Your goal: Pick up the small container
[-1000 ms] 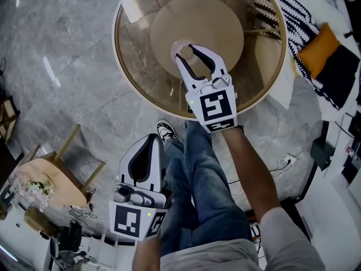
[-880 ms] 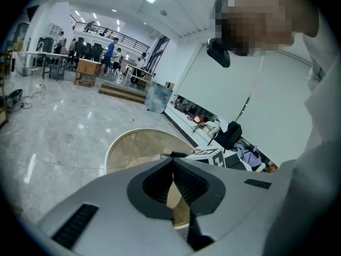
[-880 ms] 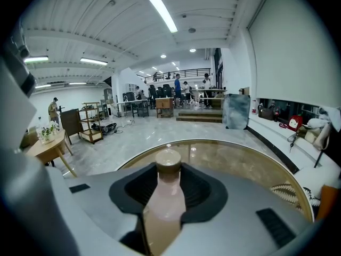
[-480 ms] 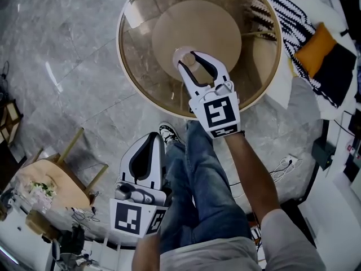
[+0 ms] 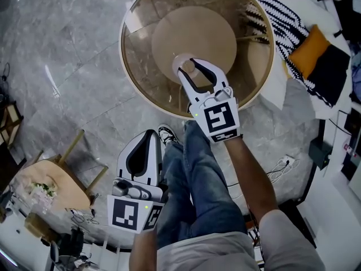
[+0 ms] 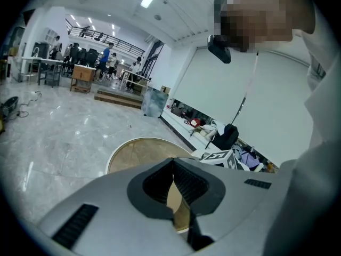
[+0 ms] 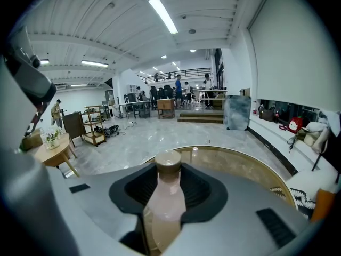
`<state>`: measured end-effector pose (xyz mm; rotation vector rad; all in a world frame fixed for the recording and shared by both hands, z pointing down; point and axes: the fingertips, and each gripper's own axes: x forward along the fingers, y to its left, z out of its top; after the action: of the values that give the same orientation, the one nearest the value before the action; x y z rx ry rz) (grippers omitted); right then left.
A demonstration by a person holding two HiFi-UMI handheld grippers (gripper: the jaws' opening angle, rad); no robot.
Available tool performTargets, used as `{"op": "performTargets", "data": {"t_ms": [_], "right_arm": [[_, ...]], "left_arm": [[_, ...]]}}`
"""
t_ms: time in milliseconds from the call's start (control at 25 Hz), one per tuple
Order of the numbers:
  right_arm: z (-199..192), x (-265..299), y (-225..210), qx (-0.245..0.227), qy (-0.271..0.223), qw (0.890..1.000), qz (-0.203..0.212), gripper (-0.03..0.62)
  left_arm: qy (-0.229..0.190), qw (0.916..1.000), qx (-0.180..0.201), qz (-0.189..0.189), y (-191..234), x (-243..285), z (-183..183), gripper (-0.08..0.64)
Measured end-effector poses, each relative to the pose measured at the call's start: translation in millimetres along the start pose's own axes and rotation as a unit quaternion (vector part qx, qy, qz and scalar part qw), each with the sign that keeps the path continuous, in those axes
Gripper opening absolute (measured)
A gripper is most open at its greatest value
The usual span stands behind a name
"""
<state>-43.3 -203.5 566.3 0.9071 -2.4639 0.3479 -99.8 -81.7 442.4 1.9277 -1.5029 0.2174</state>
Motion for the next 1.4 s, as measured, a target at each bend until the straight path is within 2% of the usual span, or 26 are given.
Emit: {"op": "performTargets", "data": {"t_ms": [400,1240,1400], "right_arm": [[23.3,-18.9,-0.2,0.005,-0.001,1.000,-0.007,0.143],[73.9,-64.5,5.2,-0.009,-0.002,1.000,-0.009,0.143],[83.8,-72.8,10.1,-0.006,-0.003,1.000,-0.008,0.143]], "left_arm": [[-0.005,0.9999,0.013,0.005,-0.8,-15.9,28.1,0.018],[-0.019,0.9989,0.037,-0.020,-22.7,-41.8,72.5,0.018],[-0.020,0.9990,0.031,-0.025,-25.2,-50.7,80.4,0.018]]}}
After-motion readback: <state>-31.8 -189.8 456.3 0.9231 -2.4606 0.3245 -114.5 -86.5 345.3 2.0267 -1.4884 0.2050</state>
